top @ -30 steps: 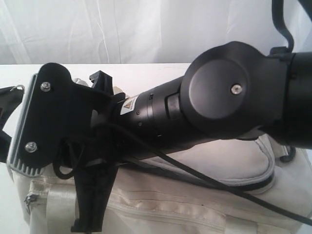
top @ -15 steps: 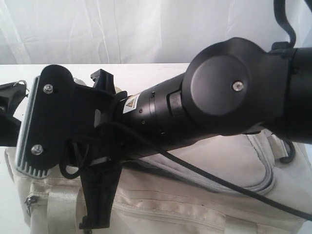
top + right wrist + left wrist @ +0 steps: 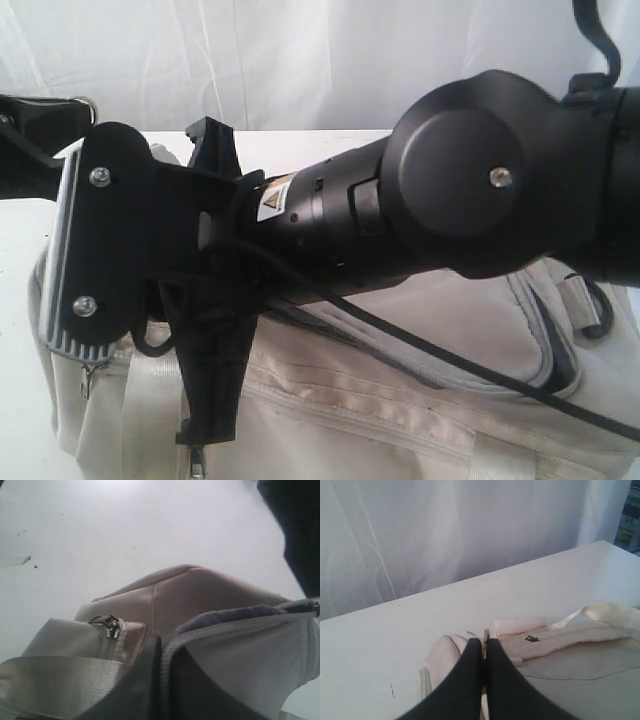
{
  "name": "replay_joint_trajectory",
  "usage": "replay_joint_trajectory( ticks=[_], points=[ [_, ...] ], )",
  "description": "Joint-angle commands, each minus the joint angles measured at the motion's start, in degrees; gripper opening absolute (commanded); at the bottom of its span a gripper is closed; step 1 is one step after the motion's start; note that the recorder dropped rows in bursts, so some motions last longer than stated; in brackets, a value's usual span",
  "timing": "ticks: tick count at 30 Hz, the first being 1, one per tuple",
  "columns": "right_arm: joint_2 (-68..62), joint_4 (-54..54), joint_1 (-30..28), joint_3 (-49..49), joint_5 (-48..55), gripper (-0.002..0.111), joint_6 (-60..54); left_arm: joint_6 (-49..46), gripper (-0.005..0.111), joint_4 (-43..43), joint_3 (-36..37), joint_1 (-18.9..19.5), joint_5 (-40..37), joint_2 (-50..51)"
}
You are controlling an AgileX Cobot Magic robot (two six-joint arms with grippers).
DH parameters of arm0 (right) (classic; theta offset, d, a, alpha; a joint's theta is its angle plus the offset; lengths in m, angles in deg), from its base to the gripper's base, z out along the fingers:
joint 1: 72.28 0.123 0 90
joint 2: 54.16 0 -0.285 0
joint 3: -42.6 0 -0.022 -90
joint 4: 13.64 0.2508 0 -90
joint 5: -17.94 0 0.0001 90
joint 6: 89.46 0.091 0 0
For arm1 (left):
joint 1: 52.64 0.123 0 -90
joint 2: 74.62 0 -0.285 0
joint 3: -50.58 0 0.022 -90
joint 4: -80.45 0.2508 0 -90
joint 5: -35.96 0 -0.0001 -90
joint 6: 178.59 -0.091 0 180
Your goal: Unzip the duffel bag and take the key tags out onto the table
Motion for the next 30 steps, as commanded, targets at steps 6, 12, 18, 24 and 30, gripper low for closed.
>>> replay_joint_trajectory(
  ticks=[6, 12, 18, 24, 30],
  points=[
    [0.41, -10.62, 0.92, -0.72, 9.96, 0.0, 7.18, 0.09, 0.0, 1.48, -2.53, 15.11, 10.31, 0.38],
    [0.76, -29.96, 0.87, -0.72, 3.47, 0.0, 28.39, -5.06, 0.0, 1.48, -2.53, 18.85, 16.71, 0.31],
    [1.08, -48.28, 0.87, -0.72, 1.5, 0.02, 48.9, -7.94, 0.0, 1.48, -2.53, 23.37, 27.4, 0.31],
    [1.23, -49.77, 0.87, -0.72, -5.87, 0.054, 59.28, -10.22, 0.0, 1.48, -2.53, 28.34, 38.92, 0.31],
    [2.48, -48.35, 1.08, -0.72, -23.7, 0.056, 75.86, -10.75, 0.0, 1.48, -2.53, 29.85, 44.97, 0.31]
  ],
)
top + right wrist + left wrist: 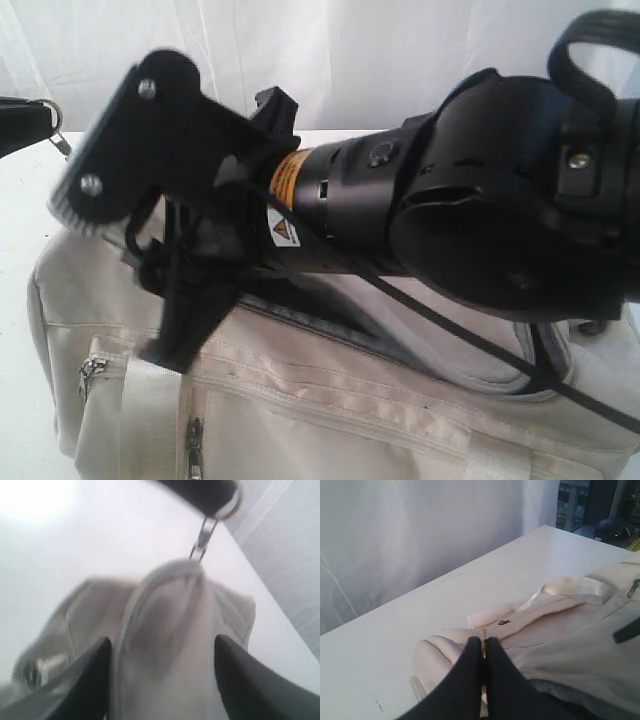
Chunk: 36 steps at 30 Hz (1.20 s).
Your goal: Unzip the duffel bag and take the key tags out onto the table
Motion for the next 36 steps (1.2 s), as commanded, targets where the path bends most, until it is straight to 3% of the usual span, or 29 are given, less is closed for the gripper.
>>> replay_joint_trajectory(
  ticks=[1, 4, 10, 16, 25, 36],
  points=[
    [1.23, 0.5, 0.36, -0.04, -14.38, 0.054, 13.58, -1.05, 0.0, -2.0, -0.98, 0.79, 2.79, -0.46],
    [0.84, 0.5, 0.82, -0.04, -17.08, 0.051, 19.53, -1.17, 0.0, -2.0, -0.98, 0.79, 3.8, -0.46],
    [-1.08, 0.5, 6.84, -0.04, -13.82, 0.05, 20.65, -2.68, 0.0, -2.0, -0.98, 0.79, 4.39, -0.46],
    [-8.3, 0.17, 7.64, -0.04, -11.85, 0.05, 20.65, -2.74, 0.0, -2.0, -0.98, 0.79, 4.15, -0.46],
    [-8.2, 0.17, 4.74, -0.04, -7.93, 0.038, 15.37, -4.01, 0.0, -2.0, -0.98, 0.79, 4.8, -0.46],
    [-6.17, 0.17, -0.73, -0.04, -5.99, 0.038, 16.05, -3.77, 0.0, -2.0, -0.98, 0.79, 3.76, -0.46]
  ],
)
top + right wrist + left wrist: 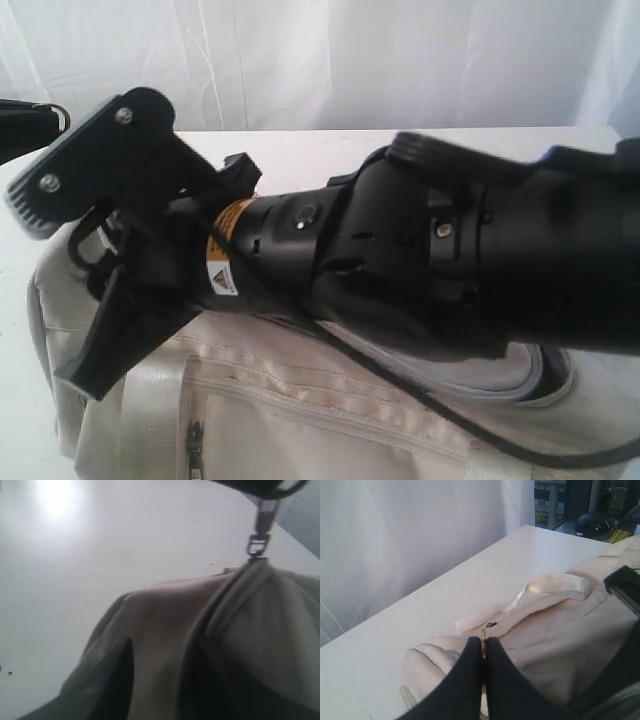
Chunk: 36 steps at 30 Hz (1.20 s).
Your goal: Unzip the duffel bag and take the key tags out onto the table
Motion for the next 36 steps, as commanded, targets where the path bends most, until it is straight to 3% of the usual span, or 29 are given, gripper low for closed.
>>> replay_joint_trajectory(
  ticks=[1, 6, 22, 32, 36],
  points=[
    [0.54, -0.15, -2.67, -0.04, 0.51, 0.039, 0.79, -0.02, 0.0, -2.1, -0.74, 0.17, -0.49, -0.46],
    [0.43, -0.15, -2.77, -0.04, -2.11, 0.047, 1.44, -0.02, 0.0, -2.1, -0.74, 0.17, -0.35, -0.46],
    [0.04, -0.15, 2.59, -0.04, -2.49, 0.039, 5.52, -0.02, 0.0, -2.1, -0.74, 0.17, 0.01, -0.46],
    [6.59, -0.15, 4.67, -0.04, 17.86, 0.039, 0.73, -0.02, 0.0, -2.1, -0.74, 0.17, -0.1, -0.46],
    [6.74, -0.31, 4.67, -0.16, 19.64, 0.039, -2.56, -0.02, 0.0, -2.1, -0.74, 0.17, -0.1, -0.46]
  ],
)
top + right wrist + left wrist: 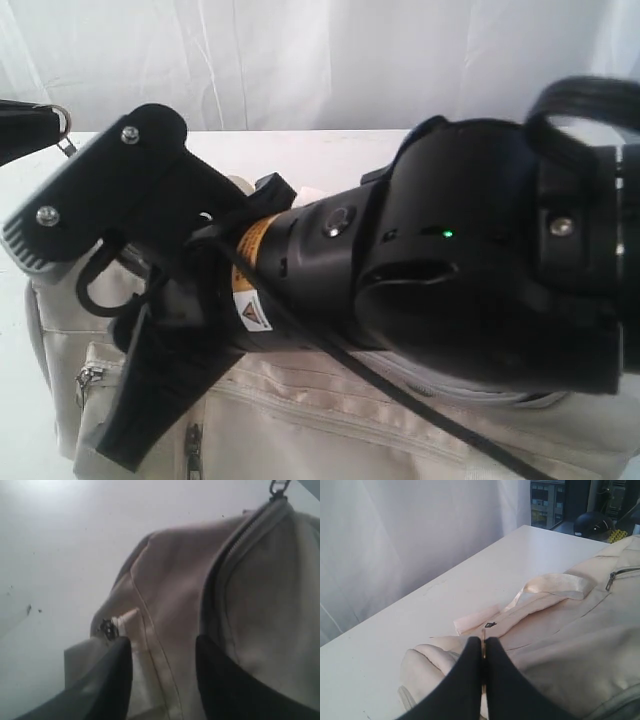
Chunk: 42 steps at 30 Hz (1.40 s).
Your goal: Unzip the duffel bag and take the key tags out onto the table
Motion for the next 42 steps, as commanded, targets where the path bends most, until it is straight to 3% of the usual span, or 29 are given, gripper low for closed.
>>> replay_joint_trajectory(
  ticks=[1, 7, 21, 29, 42],
  points=[
    [0.44, -0.17, 0.08, -0.16, 1.04, 0.039, -4.59, 0.07, 0.0, -2.1, -0.74, 0.17, -0.44, -0.46],
    [-1.99, -1.76, 0.08, -0.16, -7.16, 0.039, -5.02, 0.07, 0.0, -2.1, -0.74, 0.17, 0.93, -0.46],
    [-3.54, -6.66, -0.05, -0.16, -13.69, 0.039, -5.02, 0.07, 0.0, -2.1, -0.74, 0.17, 1.54, -0.46],
    [-4.03, -7.78, -4.3, -0.16, -12.36, 0.039, -4.59, 0.07, 0.0, -2.1, -0.74, 0.17, 1.93, -0.46],
    [-6.89, -7.67, -3.9, -0.16, -13.83, 0.039, 1.91, 0.07, 0.0, -2.1, -0.74, 0.17, 1.93, -0.46]
  ],
)
